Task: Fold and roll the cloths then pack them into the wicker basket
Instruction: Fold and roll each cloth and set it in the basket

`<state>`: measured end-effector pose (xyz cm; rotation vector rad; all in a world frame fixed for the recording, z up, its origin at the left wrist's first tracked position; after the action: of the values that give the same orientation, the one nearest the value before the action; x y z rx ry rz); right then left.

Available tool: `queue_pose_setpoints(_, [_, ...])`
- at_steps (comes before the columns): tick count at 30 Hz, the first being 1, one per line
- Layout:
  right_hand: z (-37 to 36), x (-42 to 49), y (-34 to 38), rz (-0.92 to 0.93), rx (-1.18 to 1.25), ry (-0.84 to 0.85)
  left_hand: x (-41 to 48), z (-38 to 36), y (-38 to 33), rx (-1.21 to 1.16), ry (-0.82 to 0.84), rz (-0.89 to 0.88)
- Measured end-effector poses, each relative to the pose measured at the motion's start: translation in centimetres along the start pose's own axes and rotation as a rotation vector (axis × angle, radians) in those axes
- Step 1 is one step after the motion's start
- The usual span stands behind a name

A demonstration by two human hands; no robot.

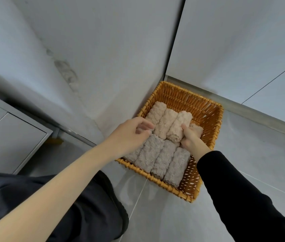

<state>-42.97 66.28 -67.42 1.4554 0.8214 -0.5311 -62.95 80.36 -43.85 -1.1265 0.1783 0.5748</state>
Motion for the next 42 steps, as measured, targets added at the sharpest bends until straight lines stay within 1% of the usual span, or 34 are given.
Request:
queue_pose_setpoints(1, [-0.3,0.2,0.0,0.004,-0.011,0.001,0.2,0.0,-0.1,0.002,0.003,0.001])
queue_pose_setpoints(2, [-0.2,0.4,-0.1,0.025,-0.083,-0.032,0.3,-0.1,-0.2,0.003,0.004,0.002])
queue_pose_setpoints(5, [2.1,0.3,0.8,0.131,-0.540,-0.276,0.5,-0.2,-0.3,0.008,0.010,0.003])
queue_pose_setpoints(6, [2.5,0.1,1.5,0.192,-0.647,-0.329,0.5,-0.3,-0.3,0.011,0.013,0.003])
queue_pose_setpoints(8, [2.6,-0.6,3.6,0.395,-0.787,-0.384,0.4,-0.4,-0.3,0.019,0.020,0.001])
queue_pose_setpoints(9, [1.8,-0.9,4.6,0.503,-0.880,-0.365,0.3,-0.5,-0.2,0.020,0.023,0.001])
queue_pose_setpoints(10, [0.7,-1.2,5.2,0.585,-0.984,-0.300,0.3,-0.5,-0.2,0.021,0.026,-0.001])
queue_pose_setpoints(11, [-0.5,-1.3,5.2,0.634,-1.077,-0.196,0.2,-0.6,-0.1,0.021,0.029,-0.001])
queue_pose_setpoints(13, [-2.3,-1.2,4.2,0.637,-1.240,0.006,0.2,-0.6,0.1,0.016,0.033,-0.001])
queue_pose_setpoints(14, [-2.7,-1.2,3.7,0.626,-1.332,0.063,0.2,-0.6,0.2,0.011,0.035,0.003])
queue_pose_setpoints(16, [-3.2,-1.2,2.9,0.626,-1.478,0.099,0.1,-0.6,0.4,0.008,0.043,0.010])
queue_pose_setpoints(19, [-3.6,-1.6,1.5,0.622,-1.572,0.107,0.0,-0.6,0.5,0.017,0.041,0.016])
queue_pose_setpoints(21, [-3.9,-1.9,1.2,0.637,-1.586,0.100,-0.1,-0.5,0.4,0.026,0.036,0.019])
queue_pose_setpoints(25, [-4.4,-3.7,2.4,0.617,-1.515,0.133,-0.4,-0.1,-0.2,0.016,0.026,0.000])
queue_pose_setpoints(28, [-5.2,-7.9,4.8,0.747,-1.433,0.152,-0.8,0.3,-0.7,0.001,0.003,-0.012])
queue_pose_setpoints(30, [-5.7,-11.9,6.7,0.840,-1.314,0.166,-1.4,0.7,-1.2,-0.006,-0.010,-0.030])
queue_pose_setpoints(33, [-6.5,-18.4,8.8,0.911,-1.048,0.279,-2.6,1.7,-2.1,-0.021,-0.052,-0.062])
queue_pose_setpoints(35, [-7.1,-22.6,9.6,0.917,-0.929,0.378,-3.7,2.5,-2.9,-0.036,-0.083,-0.089])
queue_pose_setpoints(38, [-8.3,-28.7,10.1,0.910,-0.822,0.515,-5.9,4.2,-4.4,-0.072,-0.133,-0.143])
queue_pose_setpoints(42, [-10.6,-35.5,10.2,0.936,-0.769,0.626,-9.5,7.4,-5.6,-0.105,-0.239,-0.197])
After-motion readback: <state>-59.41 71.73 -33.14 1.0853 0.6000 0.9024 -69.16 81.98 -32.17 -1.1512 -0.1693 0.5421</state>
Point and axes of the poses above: each hand's wrist, its own x-axis towards the middle knuckle, its own z-axis out of the back of the hand, y = z × x, the point moved 10 cm from there along x, towards the middle knuckle, and after that the axes turned 2 degrees about y, right-handed, at the moved point
